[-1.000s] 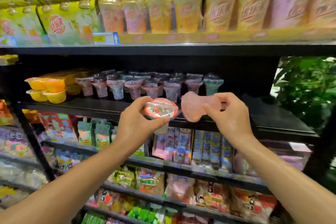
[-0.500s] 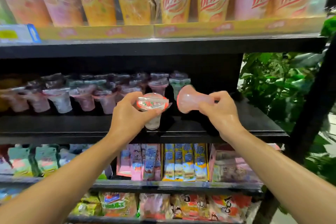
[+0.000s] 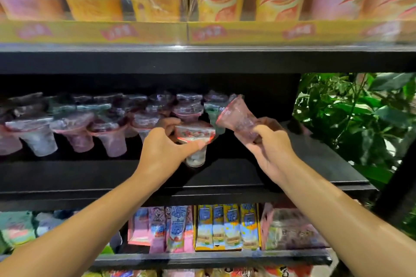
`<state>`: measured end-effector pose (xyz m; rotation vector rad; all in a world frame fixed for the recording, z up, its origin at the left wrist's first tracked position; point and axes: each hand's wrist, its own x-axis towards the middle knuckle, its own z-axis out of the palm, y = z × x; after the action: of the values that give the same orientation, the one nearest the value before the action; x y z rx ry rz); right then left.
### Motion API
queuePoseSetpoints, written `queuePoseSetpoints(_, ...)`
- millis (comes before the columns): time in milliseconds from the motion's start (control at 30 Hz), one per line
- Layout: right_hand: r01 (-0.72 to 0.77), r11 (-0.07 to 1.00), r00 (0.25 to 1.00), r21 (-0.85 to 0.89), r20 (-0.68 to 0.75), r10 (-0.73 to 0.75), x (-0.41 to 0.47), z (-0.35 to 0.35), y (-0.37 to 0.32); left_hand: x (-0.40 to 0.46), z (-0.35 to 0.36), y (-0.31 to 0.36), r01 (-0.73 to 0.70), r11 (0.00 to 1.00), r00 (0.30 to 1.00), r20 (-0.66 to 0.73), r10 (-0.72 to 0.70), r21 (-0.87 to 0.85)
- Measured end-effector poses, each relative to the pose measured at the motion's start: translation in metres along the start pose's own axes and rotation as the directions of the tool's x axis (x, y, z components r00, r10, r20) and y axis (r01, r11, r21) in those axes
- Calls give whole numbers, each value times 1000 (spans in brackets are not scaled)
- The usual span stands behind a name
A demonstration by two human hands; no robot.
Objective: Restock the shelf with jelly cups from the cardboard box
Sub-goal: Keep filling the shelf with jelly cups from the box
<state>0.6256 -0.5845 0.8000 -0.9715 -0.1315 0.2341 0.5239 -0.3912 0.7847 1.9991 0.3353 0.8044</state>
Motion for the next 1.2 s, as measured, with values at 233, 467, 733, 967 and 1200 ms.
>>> queuePoseSetpoints(233,-35,997,995,71,99,28,11,4,9,-1,4,3,-20,999,1000,-14,20,-26)
queuePoseSetpoints(467,78,904,970,-421,240,28,23,-17,13,-5,6,5,-32,999,999,-31,31,-26)
queuePoseSetpoints(733,130,785,905,-605,397,156,31,-26,11,-6,9,12,-46,998,999,-8,46,-36)
queuePoseSetpoints(967,196,748,939,-634,342,43,37,-25,18,-7,9,13,-15,1000,999,-34,16,27)
queuePoseSetpoints(1200,249,717,944,-650,329,-30,40,-25,20,-6,12,14,106,993,990,-97,-101,52)
